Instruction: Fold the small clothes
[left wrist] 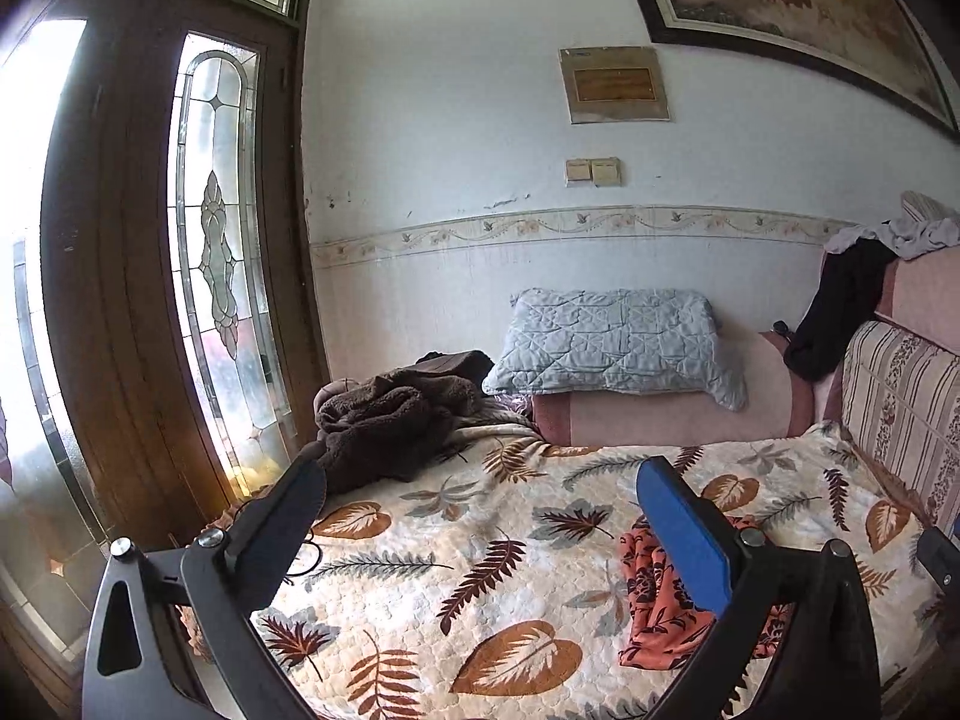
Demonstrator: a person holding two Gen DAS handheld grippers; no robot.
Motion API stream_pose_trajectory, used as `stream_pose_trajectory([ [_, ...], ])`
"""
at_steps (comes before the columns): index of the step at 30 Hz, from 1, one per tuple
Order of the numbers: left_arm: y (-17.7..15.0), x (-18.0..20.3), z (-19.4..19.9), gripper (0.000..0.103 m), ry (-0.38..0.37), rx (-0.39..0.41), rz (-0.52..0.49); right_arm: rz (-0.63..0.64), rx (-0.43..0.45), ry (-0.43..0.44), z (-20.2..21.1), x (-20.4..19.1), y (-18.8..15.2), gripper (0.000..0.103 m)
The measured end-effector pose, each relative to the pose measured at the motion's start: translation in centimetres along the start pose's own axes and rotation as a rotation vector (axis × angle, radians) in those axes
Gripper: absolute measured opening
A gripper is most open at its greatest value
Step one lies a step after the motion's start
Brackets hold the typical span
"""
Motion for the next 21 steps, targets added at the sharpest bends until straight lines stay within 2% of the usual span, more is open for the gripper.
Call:
stream_pose_trajectory([
  [6,-0.2,-0.2,-0.1,0.103,-0.016,-0.002,-0.003,0.019,0.003,0.001,-0.1,-0.5,0.1,0.071],
  [21,-0.9,-0.2,-1.9,0.103,-0.062,-0.04,0.001,0.044,-0.064,0.006,-3.1,-1.5,-1.4,0.071],
])
Point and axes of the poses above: each gripper's, at about its wrist camera, not at the fingertips, and z roughly against the way its jaws point, x to its right, y to its top, the point moved 2 cm from there along -z, roughly the way its jaws point, and after that the axes turned 7 degrees about y, right-handed, at the moved point
